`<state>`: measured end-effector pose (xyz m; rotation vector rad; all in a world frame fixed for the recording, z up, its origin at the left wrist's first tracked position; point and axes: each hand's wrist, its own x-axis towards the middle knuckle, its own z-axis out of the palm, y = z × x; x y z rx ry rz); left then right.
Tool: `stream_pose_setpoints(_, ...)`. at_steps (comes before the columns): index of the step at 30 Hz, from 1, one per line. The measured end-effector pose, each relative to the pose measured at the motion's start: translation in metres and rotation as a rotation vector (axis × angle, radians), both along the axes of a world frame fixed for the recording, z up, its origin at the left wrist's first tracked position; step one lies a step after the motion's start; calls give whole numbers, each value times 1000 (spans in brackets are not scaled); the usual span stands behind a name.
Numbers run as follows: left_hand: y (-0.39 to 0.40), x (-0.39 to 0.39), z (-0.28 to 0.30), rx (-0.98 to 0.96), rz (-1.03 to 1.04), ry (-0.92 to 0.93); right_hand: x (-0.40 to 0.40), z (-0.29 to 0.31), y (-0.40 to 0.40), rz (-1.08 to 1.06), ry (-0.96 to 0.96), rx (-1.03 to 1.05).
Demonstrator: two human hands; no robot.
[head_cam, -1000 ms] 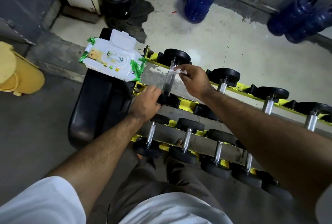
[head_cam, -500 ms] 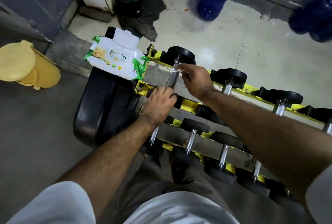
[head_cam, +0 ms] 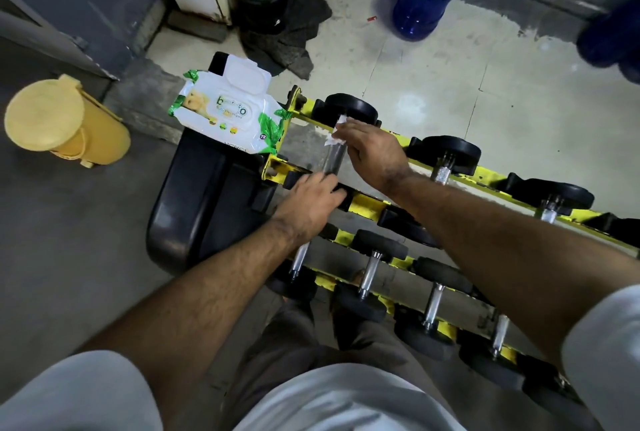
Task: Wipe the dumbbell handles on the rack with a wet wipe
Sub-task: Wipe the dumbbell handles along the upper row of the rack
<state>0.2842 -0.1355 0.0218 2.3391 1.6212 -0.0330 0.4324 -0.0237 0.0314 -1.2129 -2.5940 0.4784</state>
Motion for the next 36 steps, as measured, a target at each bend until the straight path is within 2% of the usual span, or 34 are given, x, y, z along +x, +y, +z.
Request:
stream_pose_setpoints(7,7,-1,5,-40,-54,39,-2,-12,11,129,-105,36)
stream_pose_setpoints(12,6,-16,2,-84,22,-86,-3,-30,14,256,-234,75)
stream_pose_setpoints(15,1,-19,2,-59,155,-241,1,-28,20,234,-283,61)
stream_pose_setpoints(18,-9,-20,-2,-22,365,-303,-2,-33,15,208,-277,46)
stream_pose_setpoints(22,-16,-14,-1,-62,562,-416,6,-35,16,370,-288,59)
stream_pose_setpoints(26,-15,-19,0,-102,630,-511,5,-29,24,241,-303,50)
stream_pose_setpoints(31,-12,-19,4,-128,735,-586,13,-32,12,502,-291,70)
stream_pose_setpoints(34,-10,-19,2,-131,742,-591,16,-27,34,335,-295,126)
stream_pose_setpoints(36,-10,-20,3,-132,737,-573,6,-37,18,254,-261,106)
